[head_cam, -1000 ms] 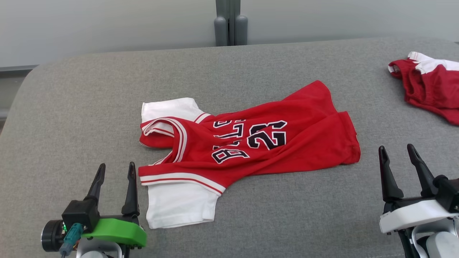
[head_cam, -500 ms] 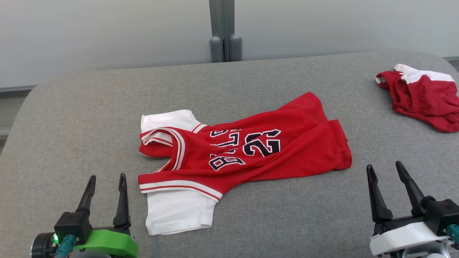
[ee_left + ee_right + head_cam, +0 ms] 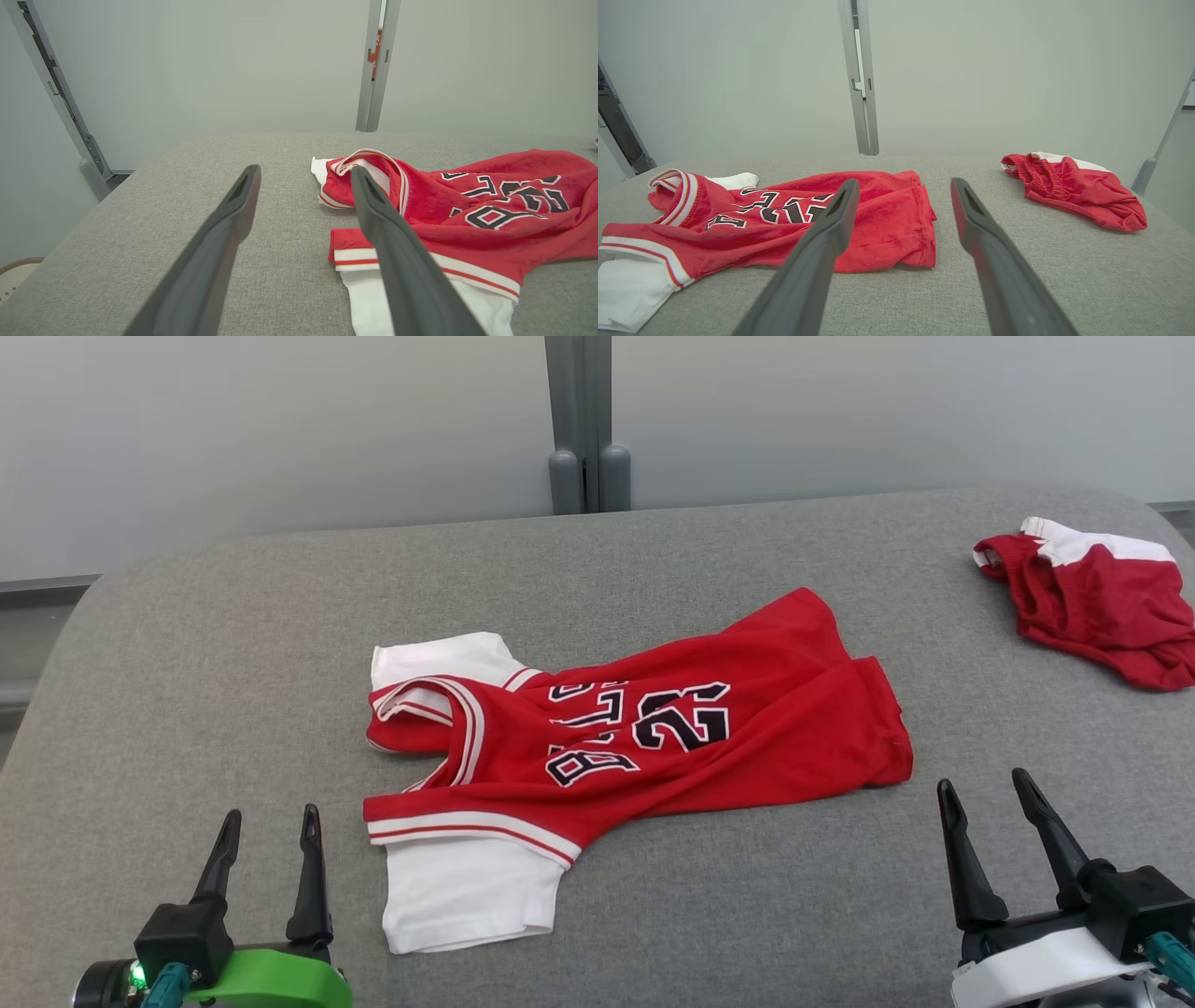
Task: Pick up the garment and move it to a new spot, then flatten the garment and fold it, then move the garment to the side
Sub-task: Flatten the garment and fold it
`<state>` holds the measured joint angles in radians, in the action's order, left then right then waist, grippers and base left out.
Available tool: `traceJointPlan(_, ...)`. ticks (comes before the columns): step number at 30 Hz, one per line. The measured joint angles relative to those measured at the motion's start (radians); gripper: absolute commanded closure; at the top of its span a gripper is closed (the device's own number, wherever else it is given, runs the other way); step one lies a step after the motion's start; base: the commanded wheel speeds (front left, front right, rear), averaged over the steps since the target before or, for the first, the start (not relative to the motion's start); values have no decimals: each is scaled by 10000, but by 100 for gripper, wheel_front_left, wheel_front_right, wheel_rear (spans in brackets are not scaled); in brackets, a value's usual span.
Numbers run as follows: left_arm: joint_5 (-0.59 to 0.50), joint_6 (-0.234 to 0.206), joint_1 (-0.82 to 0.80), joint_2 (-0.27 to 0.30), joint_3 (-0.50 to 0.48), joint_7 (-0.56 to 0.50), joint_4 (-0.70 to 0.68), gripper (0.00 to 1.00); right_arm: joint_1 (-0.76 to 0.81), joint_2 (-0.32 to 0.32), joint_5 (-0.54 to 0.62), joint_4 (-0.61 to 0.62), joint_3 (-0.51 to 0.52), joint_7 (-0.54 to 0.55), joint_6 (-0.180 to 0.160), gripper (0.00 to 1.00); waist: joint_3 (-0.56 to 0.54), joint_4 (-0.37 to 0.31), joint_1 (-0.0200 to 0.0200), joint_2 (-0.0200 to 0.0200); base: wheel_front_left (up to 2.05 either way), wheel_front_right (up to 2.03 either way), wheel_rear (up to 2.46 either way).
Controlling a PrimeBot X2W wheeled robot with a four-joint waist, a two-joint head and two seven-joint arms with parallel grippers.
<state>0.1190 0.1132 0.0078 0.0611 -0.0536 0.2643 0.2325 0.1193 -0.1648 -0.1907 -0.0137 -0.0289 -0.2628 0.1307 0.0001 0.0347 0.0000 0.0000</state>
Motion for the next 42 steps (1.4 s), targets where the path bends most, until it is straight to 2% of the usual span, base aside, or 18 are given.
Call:
traceJointPlan(37,-61,12,42,8,-48,0,111,0,46,25,27,-245,-128,0,0,0,-12,73,0,0,0,0,0)
traceJointPlan(42,-59,59,44,-19,382,0,439,0,-117,-138,25,-550,-119,0,0,0,75,94,0,0,0,0,0)
